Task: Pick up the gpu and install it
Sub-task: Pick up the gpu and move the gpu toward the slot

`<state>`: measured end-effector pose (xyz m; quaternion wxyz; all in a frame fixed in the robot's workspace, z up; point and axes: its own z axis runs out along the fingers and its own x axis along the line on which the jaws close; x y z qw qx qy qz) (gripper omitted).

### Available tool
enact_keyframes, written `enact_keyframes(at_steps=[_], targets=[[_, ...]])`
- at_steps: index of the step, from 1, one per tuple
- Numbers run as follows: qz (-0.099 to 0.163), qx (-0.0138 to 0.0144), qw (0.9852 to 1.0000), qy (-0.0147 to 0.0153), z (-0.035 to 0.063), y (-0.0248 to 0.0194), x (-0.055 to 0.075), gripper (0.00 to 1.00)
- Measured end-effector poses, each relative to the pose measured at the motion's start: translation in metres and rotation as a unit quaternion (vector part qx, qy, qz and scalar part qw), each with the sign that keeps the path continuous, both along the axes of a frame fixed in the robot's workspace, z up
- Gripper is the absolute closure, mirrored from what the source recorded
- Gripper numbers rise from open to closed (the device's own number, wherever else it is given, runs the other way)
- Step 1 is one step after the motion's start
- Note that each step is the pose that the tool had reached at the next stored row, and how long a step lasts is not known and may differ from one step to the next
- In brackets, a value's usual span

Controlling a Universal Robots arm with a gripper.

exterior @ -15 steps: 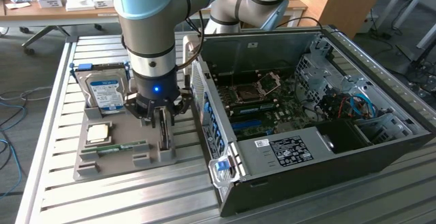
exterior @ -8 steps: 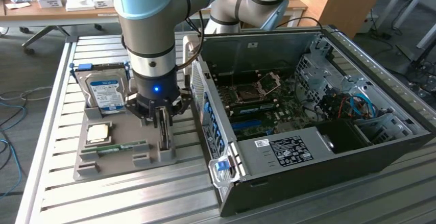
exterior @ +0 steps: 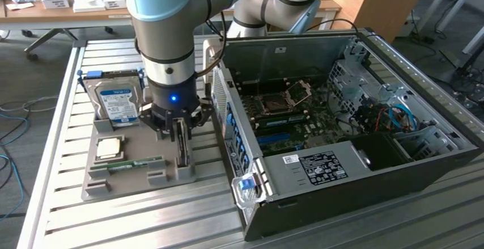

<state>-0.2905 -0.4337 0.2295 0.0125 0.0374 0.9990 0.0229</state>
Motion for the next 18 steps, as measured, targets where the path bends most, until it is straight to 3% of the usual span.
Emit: enact_keyframes(at_steps=[3,18], targets=[[0.000,0.0020,1.0000,0.0000,-0.0022,0.0001,-0.0001,0.60],[0.000,0.0021,1.0000,0.0000,-0.0025,0.0001,-0.0015,0.60]])
